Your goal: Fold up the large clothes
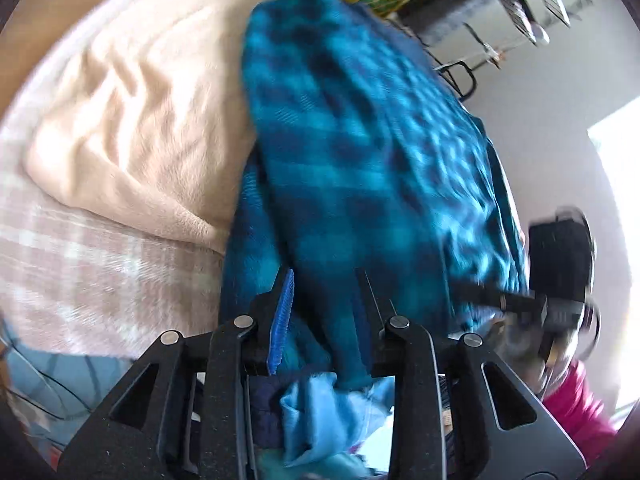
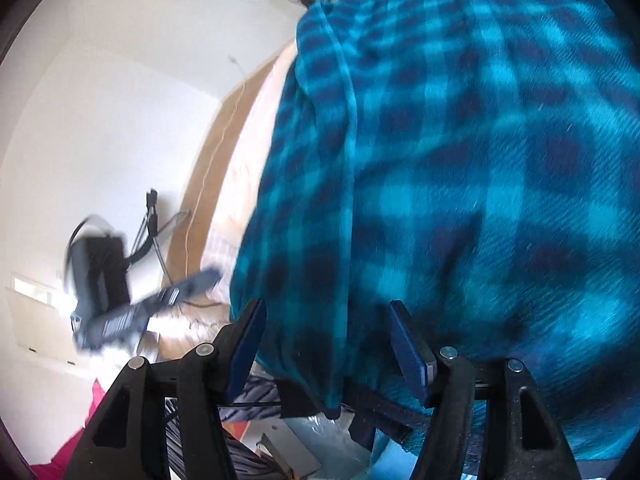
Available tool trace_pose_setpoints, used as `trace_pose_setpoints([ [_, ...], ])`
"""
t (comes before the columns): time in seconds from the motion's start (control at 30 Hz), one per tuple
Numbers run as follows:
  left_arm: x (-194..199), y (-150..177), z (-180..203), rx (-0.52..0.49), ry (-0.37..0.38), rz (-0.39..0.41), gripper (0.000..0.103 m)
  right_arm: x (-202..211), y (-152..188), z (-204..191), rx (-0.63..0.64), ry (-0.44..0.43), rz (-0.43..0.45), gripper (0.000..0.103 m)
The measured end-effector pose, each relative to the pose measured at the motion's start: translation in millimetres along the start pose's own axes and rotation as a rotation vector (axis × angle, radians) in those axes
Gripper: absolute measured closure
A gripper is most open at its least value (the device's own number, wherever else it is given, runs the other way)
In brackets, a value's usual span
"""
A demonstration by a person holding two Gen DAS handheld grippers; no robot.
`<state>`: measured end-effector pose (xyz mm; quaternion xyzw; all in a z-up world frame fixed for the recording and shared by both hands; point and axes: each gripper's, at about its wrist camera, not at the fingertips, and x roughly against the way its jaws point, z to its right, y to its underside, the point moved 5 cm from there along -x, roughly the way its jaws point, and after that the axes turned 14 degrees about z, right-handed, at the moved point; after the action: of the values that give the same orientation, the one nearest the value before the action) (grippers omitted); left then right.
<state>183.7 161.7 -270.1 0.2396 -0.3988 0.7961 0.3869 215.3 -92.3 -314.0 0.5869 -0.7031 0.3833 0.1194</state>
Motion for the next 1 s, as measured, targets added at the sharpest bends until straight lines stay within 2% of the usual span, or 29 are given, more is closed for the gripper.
trace_pose_setpoints([
  [0.07, -13.1, -1.8, -4.4, 0.039, 0.017, -0.022, 0.075, -6.8, 5.2, 1.7, 0.01, 0.01, -0.015, 0.041],
  [0.13, -24.8, -1.7, -6.8, 0.06, 0.021, -0.033, 0.075, -9.3, 5.0, 1.3, 0.013, 0.012, -0.024, 0.057],
  [0.17, -27.9, -2.7, -7.1, 0.062, 0.025, -0.03, 0.076, -11.2, 5.3, 1.7, 0.006, 0.006, -0.03, 0.061],
  [0.2, -29.7, -4.3, -7.5, 0.058, 0.024, -0.024, 0.09, -12.6, 5.3, 1.6, -0.002, 0.0, -0.033, 0.067],
  [0.23, -30.1, -4.2, -9.8, 0.055, 0.025, -0.02, 0.098, -14.4, 5.7, 0.7, -0.01, -0.009, -0.037, 0.075],
  [0.33, -23.1, -8.7, -4.7, 0.041, 0.031, 0.02, 0.099, -16.9, 8.2, -1.6, -0.037, -0.044, -0.048, 0.091],
  [0.43, -4.8, -16.6, 5.5, 0.027, 0.039, 0.07, 0.099, -11.9, 9.0, -11.7, -0.088, -0.121, -0.051, 0.098],
  [0.53, 22.2, -31.7, 7.6, 0.026, 0.04, 0.121, 0.099, -4.8, 7.1, -32.1, -0.136, -0.22, -0.046, 0.1],
  [0.6, 32.6, -40.9, 4.9, 0.01, 0.011, 0.154, 0.099, -5.6, 6.0, -41.9, -0.145, -0.25, -0.04, 0.101],
  [0.67, 30.3, -43.0, -2.1, -0.012, -0.041, 0.16, 0.099, -11.1, 7.3, -46.8, -0.123, -0.238, -0.04, 0.101],
  [0.77, 8.1, -33.8, -19.8, 0.004, -0.098, 0.117, 0.098, -35.5, 17.1, -33.6, -0.107, -0.128, -0.077, 0.101],
  [0.8, 1.6, -28.0, -23.4, -0.013, -0.123, 0.103, 0.096, -43.8, 21.7, -27.5, -0.097, -0.081, -0.092, 0.1],
  [0.87, -1.8, -16.3, -24.0, -0.034, -0.148, 0.088, 0.082, -51.6, 30.3, -21.0, -0.045, 0.006, -0.109, 0.097],
  [0.9, 0.0, -9.1, -22.6, -0.04, -0.154, 0.087, 0.06, -53.6, 33.7, -21.2, -0.025, 0.019, -0.119, 0.096],
  [0.93, 3.1, -3.5, -22.1, -0.046, -0.156, 0.096, 0.044, -52.8, 35.7, -24.7, -0.001, 0.021, -0.124, 0.086],
  [1.0, 11.8, 8.9, -25.1, -0.027, -0.157, 0.138, 0.042, -46.6, 35.8, -36.5, 0.06, 0.028, -0.111, 0.073],
])
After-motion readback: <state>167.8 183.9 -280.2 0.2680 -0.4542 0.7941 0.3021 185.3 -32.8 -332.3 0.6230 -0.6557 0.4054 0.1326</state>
